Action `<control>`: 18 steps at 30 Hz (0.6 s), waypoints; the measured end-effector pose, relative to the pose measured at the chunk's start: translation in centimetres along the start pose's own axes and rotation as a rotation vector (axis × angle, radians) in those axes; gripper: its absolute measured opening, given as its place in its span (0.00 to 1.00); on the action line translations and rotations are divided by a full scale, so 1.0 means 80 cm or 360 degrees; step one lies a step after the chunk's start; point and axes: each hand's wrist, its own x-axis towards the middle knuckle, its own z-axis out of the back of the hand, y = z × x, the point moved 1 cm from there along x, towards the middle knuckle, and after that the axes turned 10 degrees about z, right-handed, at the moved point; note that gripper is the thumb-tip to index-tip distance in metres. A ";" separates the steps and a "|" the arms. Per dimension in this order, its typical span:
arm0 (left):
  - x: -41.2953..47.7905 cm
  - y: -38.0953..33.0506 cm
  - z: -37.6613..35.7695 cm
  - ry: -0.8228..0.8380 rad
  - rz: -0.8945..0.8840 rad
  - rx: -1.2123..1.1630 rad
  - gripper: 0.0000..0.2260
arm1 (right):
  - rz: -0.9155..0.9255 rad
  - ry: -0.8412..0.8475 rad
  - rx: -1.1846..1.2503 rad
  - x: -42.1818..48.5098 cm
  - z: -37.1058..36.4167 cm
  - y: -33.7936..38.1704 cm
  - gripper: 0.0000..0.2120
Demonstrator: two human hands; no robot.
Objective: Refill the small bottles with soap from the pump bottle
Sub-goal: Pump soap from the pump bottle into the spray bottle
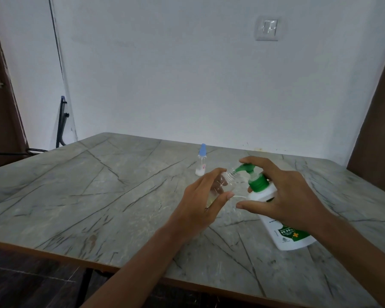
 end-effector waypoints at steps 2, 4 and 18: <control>0.000 -0.001 0.000 -0.0006 0.0002 -0.0010 0.20 | 0.0009 0.0005 -0.0001 -0.001 0.000 0.000 0.41; 0.000 0.000 -0.001 -0.0010 0.0008 -0.0008 0.20 | 0.0005 0.0006 0.0003 0.000 0.000 0.000 0.39; -0.003 0.001 0.002 0.0047 0.0002 0.0038 0.21 | -0.0078 -0.0065 0.0162 0.005 0.002 -0.003 0.30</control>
